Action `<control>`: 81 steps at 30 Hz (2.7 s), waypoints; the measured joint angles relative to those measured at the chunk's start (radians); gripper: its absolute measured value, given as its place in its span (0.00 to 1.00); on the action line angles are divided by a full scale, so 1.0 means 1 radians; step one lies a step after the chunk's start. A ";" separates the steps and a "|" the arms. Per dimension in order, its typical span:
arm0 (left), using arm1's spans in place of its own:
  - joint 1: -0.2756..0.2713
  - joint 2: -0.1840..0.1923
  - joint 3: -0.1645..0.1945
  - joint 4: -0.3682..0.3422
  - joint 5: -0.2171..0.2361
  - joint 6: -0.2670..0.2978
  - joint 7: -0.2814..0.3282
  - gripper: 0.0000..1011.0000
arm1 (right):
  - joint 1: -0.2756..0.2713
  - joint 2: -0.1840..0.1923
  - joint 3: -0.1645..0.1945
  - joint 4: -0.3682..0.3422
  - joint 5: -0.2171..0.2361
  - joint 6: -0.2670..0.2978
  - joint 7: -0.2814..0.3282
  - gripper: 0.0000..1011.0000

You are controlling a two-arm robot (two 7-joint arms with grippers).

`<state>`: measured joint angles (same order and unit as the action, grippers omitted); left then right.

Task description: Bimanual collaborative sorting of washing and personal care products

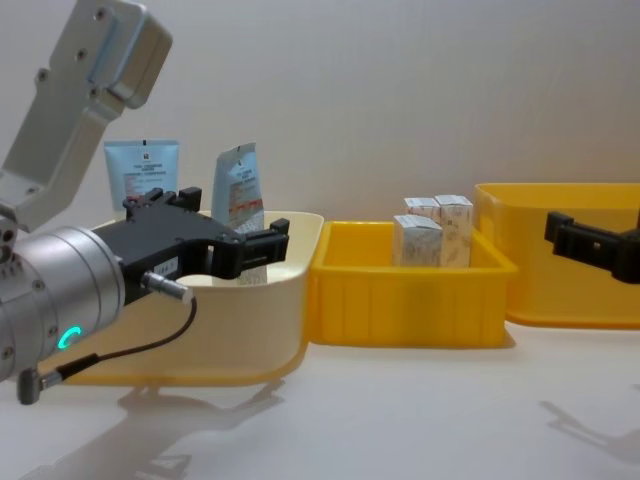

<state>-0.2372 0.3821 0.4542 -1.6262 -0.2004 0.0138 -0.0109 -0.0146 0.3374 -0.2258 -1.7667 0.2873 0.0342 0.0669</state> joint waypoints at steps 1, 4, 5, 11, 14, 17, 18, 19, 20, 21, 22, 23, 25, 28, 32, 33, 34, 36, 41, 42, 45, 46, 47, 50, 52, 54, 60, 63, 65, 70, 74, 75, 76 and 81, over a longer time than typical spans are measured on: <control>0.000 0.000 0.000 0.000 0.000 0.000 0.000 0.99 | 0.001 0.000 0.000 0.000 0.000 0.001 0.000 0.99; 0.000 0.000 0.000 0.000 0.000 0.000 0.000 0.99 | 0.007 -0.001 -0.002 0.000 0.000 0.011 0.004 0.99; 0.000 0.000 0.000 0.000 0.000 0.000 0.000 0.99 | 0.010 -0.001 -0.003 0.000 0.000 0.017 0.006 0.99; 0.000 0.000 0.000 0.000 0.000 0.000 0.000 0.99 | 0.043 0.001 -0.013 -0.009 0.008 0.090 0.025 0.99; 0.000 0.000 0.000 0.000 0.000 0.000 0.000 0.99 | 0.069 0.002 -0.020 -0.013 0.015 0.146 0.037 0.99; 0.000 0.000 0.000 0.000 0.000 0.000 0.000 0.99 | 0.101 0.001 -0.030 -0.014 0.023 0.208 0.048 0.99; 0.000 0.000 0.000 0.000 0.000 0.000 0.000 0.99 | 0.109 0.000 -0.032 -0.014 0.025 0.224 0.050 0.99; 0.000 0.000 0.000 0.000 0.000 0.000 0.000 0.99 | 0.118 -0.001 -0.035 -0.014 0.026 0.238 0.052 0.99; 0.000 0.000 0.000 0.000 0.000 0.000 0.000 0.99 | 0.139 -0.006 -0.041 -0.010 0.029 0.269 0.055 0.99; 0.000 0.000 0.000 0.000 0.000 0.000 0.000 0.99 | 0.147 -0.008 -0.044 -0.008 0.030 0.282 0.056 0.99; 0.000 0.000 0.000 0.000 0.000 0.000 0.000 0.99 | 0.168 -0.014 -0.050 -0.003 0.032 0.314 0.058 0.99; 0.000 0.000 0.000 0.000 0.000 0.000 0.000 0.99 | 0.168 -0.014 -0.050 -0.003 0.032 0.314 0.058 0.99; 0.000 0.000 0.000 0.000 0.000 0.000 0.000 0.99 | 0.193 -0.023 -0.056 0.003 0.033 0.347 0.059 0.99; 0.000 0.000 0.000 0.000 0.000 0.000 0.000 0.99 | 0.222 -0.035 -0.065 0.010 0.032 0.384 0.055 0.99; 0.000 0.000 0.000 0.000 0.000 0.000 0.000 0.99 | 0.264 -0.061 -0.076 0.026 0.019 0.415 0.033 0.99; 0.000 0.000 0.000 0.000 0.000 0.000 0.000 0.99 | 0.270 -0.065 -0.078 0.029 0.015 0.420 0.028 0.99; 0.000 0.000 0.000 0.000 0.000 0.000 0.000 0.99 | 0.276 -0.069 -0.080 0.032 0.013 0.423 0.025 0.99; 0.000 0.000 0.000 0.000 0.000 0.000 0.000 0.99 | 0.294 -0.081 -0.086 0.042 0.003 0.439 0.012 0.99; 0.000 0.000 0.000 0.000 0.000 0.000 0.000 0.99 | 0.330 -0.099 -0.100 0.063 -0.018 0.482 -0.010 0.99; 0.000 0.000 0.000 0.000 0.000 0.000 0.000 0.99 | 0.345 -0.106 -0.105 0.074 -0.024 0.498 -0.016 0.99; 0.000 0.000 0.000 0.000 0.000 0.000 0.000 0.99 | 0.363 -0.116 -0.110 0.090 -0.031 0.524 -0.025 0.99; 0.000 0.000 0.000 0.000 0.000 0.000 0.000 0.99 | 0.377 -0.125 -0.113 0.104 -0.035 0.539 -0.031 0.99; 0.000 0.000 0.000 0.000 0.000 0.000 0.000 0.99 | 0.384 -0.128 -0.114 0.111 -0.036 0.546 -0.033 0.99; 0.000 0.000 0.000 0.000 0.000 0.000 0.000 0.99 | 0.409 -0.144 -0.117 0.139 -0.040 0.576 -0.041 0.99; 0.000 0.000 0.000 0.000 0.000 0.000 0.000 0.99 | 0.425 -0.153 -0.119 0.159 -0.042 0.587 -0.044 0.99; 0.000 0.000 0.000 0.000 0.000 0.000 0.000 0.99 | 0.445 -0.165 -0.121 0.182 -0.044 0.605 -0.048 0.99; 0.000 0.000 0.000 0.000 0.000 0.000 0.000 0.99 | 0.495 -0.196 -0.123 0.244 -0.048 0.638 -0.052 0.99; 0.000 0.000 0.000 0.000 0.000 0.000 0.000 0.99 | 0.514 -0.211 -0.119 0.275 -0.046 0.649 -0.052 0.99; 0.000 0.000 0.000 0.000 0.000 0.000 0.000 0.99 | 0.530 -0.223 -0.113 0.297 -0.042 0.654 -0.051 0.99; 0.000 0.000 0.000 0.000 0.000 0.000 0.000 0.99 | 0.559 -0.245 -0.103 0.343 -0.032 0.663 -0.046 0.99; 0.000 0.000 0.000 0.000 0.000 0.000 0.000 0.99 | 0.582 -0.263 -0.096 0.388 -0.027 0.667 -0.041 0.99; 0.000 0.000 0.000 0.000 0.000 0.000 0.000 0.99 | 0.585 -0.265 -0.096 0.396 -0.026 0.667 -0.040 0.99; 0.000 0.000 0.000 0.000 0.000 0.000 0.000 0.99 | 0.588 -0.268 -0.095 0.402 -0.025 0.667 -0.039 0.99; 0.000 0.000 0.000 0.000 0.000 0.000 0.000 0.99 | 0.609 -0.287 -0.090 0.450 -0.020 0.668 -0.032 0.99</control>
<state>-0.2372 0.3821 0.4542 -1.6262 -0.2004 0.0138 -0.0109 0.5945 0.0506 -0.3159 -1.3171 0.2675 0.7019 0.0347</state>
